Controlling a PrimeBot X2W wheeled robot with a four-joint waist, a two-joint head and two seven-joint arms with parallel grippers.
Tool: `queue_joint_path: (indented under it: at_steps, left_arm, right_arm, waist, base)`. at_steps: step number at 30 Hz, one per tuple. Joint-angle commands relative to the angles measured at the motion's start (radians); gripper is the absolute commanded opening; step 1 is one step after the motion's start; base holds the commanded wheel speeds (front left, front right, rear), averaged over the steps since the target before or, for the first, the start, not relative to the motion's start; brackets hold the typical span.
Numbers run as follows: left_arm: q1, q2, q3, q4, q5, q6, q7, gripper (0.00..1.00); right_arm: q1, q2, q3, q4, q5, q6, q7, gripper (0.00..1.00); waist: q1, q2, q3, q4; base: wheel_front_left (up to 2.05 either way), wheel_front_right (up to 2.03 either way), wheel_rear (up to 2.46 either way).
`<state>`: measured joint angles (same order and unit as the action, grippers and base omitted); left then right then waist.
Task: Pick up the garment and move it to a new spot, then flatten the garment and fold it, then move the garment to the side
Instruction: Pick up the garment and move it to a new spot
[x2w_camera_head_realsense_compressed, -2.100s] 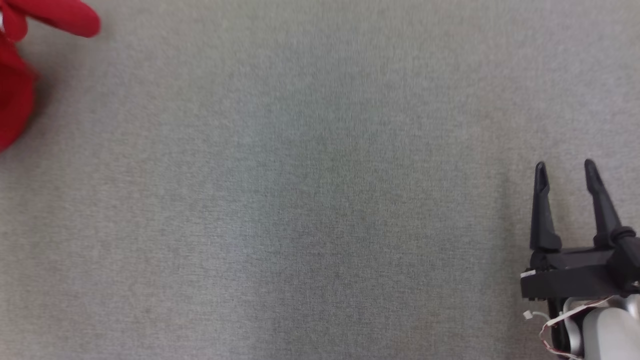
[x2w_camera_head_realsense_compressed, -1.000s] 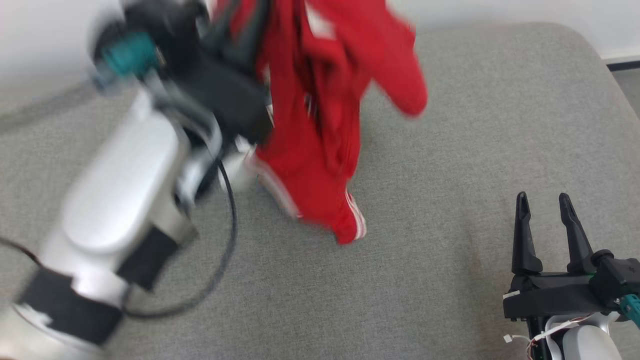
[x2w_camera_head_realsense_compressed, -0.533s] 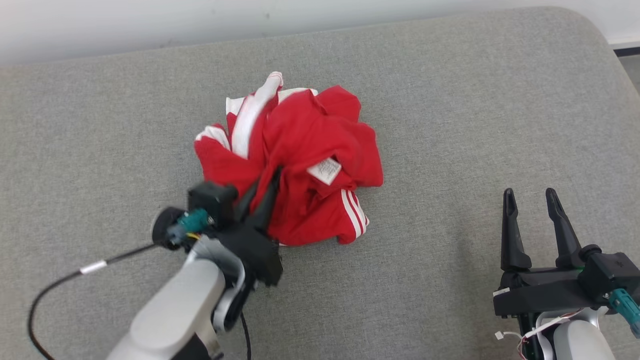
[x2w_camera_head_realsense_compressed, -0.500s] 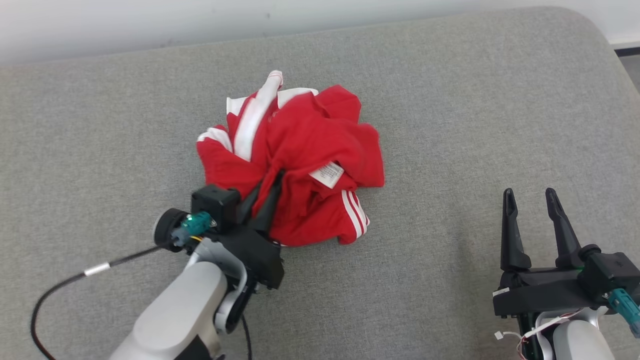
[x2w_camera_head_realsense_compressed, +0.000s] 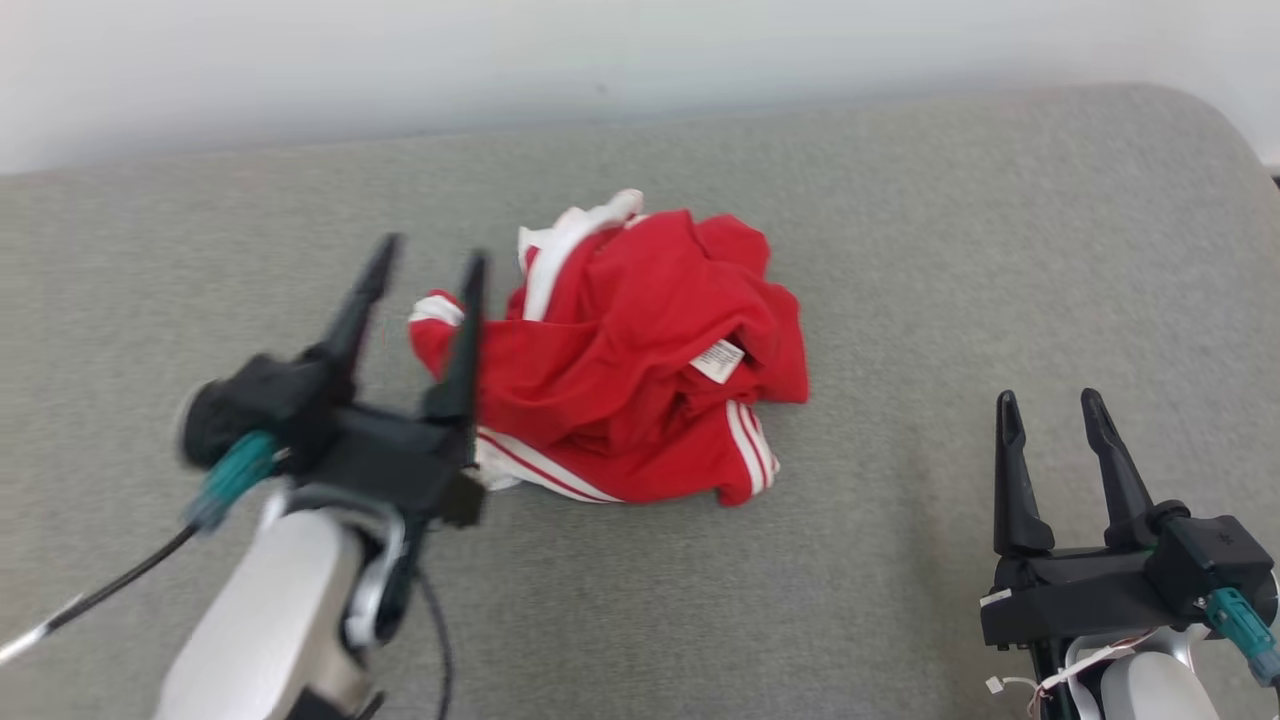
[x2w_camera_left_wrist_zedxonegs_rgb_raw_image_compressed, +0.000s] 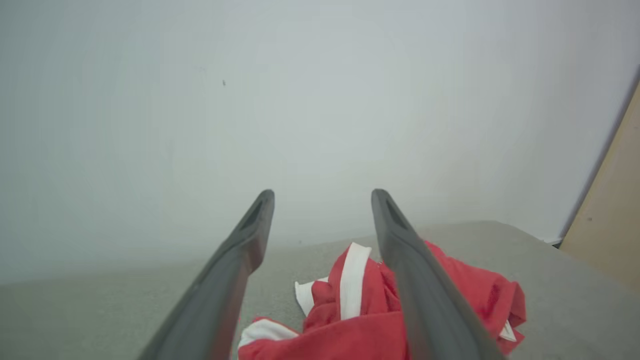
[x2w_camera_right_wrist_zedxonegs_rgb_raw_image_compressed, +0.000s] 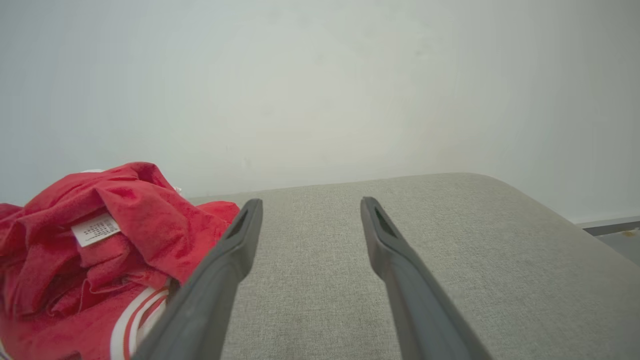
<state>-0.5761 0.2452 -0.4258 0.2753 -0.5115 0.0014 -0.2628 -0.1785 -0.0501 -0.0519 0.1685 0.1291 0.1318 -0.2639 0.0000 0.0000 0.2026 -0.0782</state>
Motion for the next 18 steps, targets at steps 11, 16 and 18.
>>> queue_joint_path:
  at_steps: [11,16,18]
  left_arm:
    - [0.291,0.014,0.272,-0.162,0.138,-0.014,-0.003,1.00]
    - [0.426,-0.022,0.362,-0.193,0.176,-0.029,-0.003,1.00]
    - [0.447,-0.030,0.376,-0.194,0.184,-0.034,-0.003,1.00]
  right_arm:
    - [0.022,0.000,0.017,-0.001,-0.014,-0.002,-0.001,1.00]
    - [0.047,0.000,0.018,0.002,-0.005,-0.002,-0.001,1.00]
    - [0.049,0.000,0.017,0.005,-0.002,-0.002,-0.001,1.00]
  waist:
    - [0.0000,0.0000,-0.078,0.081]
    - [0.0000,0.0000,-0.096,0.095]
    - [0.0000,0.0000,-0.100,0.097]
  base:
    - [0.00,0.00,0.00]
    - [0.00,0.00,0.00]
    - [0.00,0.00,0.00]
